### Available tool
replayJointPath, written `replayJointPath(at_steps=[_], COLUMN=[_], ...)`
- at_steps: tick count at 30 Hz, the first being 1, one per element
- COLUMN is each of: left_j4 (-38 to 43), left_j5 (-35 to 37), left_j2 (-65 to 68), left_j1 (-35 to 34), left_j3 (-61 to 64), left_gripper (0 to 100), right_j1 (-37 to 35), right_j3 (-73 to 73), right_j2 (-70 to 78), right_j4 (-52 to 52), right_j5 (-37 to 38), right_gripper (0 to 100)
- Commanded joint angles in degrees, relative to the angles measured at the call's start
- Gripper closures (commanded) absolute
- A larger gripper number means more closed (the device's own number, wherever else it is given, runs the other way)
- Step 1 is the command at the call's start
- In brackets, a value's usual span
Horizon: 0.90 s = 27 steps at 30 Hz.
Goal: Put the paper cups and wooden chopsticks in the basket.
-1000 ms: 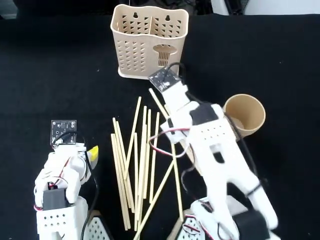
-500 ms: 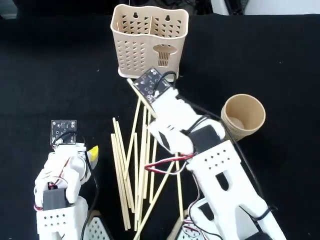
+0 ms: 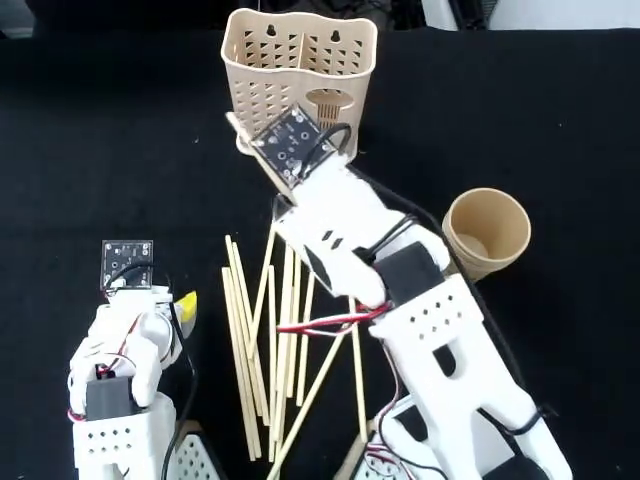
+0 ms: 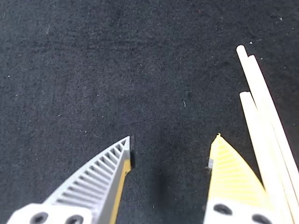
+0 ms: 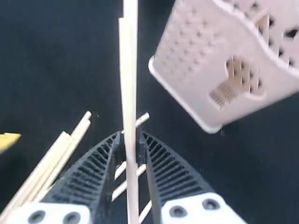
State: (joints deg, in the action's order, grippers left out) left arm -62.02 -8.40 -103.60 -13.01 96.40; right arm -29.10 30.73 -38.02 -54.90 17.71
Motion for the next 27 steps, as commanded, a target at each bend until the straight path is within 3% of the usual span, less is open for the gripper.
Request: replayJointPath(at_steps=[1,19,27], left_j4=[0.0,0.0,-0.1], left_j5=[-0.1,-0.1,-0.1], left_j2=[-0.4,-0.4,-0.4], left_j1=[0.8,0.8,0.8], left_j3=[0.9,0.9,0.9], left_gripper=[72,72,72], right_j1=[-1.7,9.9,10.2], right_j3=[-5.3,-19.8,-18.4], right_j2=[0.1,-8.0,-7.4], right_j4=[0.9,-9.6,2.0], right_j5=[-0.2,-3.3,-9.8], right_gripper=[98.6,98.6,98.6])
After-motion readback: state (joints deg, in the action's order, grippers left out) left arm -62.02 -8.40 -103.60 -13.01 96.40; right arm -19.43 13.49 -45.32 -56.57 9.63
